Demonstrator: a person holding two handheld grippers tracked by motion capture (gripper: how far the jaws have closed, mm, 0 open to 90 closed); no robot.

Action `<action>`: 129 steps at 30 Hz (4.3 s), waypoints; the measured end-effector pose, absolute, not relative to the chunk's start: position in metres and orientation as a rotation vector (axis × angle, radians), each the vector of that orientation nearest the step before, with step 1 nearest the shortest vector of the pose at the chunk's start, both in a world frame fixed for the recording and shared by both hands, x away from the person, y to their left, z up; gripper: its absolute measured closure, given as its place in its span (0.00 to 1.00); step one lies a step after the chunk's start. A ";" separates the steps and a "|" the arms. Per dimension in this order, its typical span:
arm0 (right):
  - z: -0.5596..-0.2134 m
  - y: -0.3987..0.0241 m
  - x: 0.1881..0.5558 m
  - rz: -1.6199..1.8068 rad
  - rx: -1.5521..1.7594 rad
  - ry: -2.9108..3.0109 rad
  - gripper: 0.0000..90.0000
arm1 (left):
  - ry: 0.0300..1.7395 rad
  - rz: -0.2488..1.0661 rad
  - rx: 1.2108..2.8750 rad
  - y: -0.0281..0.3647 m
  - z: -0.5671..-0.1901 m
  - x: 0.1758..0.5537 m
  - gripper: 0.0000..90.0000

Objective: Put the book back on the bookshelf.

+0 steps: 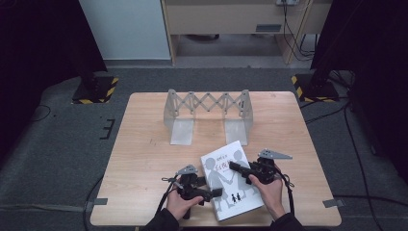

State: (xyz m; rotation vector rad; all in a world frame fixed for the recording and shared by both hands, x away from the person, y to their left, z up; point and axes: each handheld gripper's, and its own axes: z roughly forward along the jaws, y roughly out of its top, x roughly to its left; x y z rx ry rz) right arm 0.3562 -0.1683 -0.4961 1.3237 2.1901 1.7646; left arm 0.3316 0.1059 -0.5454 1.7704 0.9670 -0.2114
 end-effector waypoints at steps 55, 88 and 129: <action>-0.529 -0.193 0.349 1.559 1.423 2.278 0.30 | 1.027 -0.138 1.767 0.098 -0.544 0.331 0.08; -0.506 -0.196 0.348 1.813 1.322 2.077 0.60 | 0.955 -0.092 1.671 0.108 -0.518 0.330 0.30; -0.500 -0.197 0.350 1.892 1.252 2.069 0.60 | 0.942 -0.121 1.543 0.103 -0.502 0.342 0.47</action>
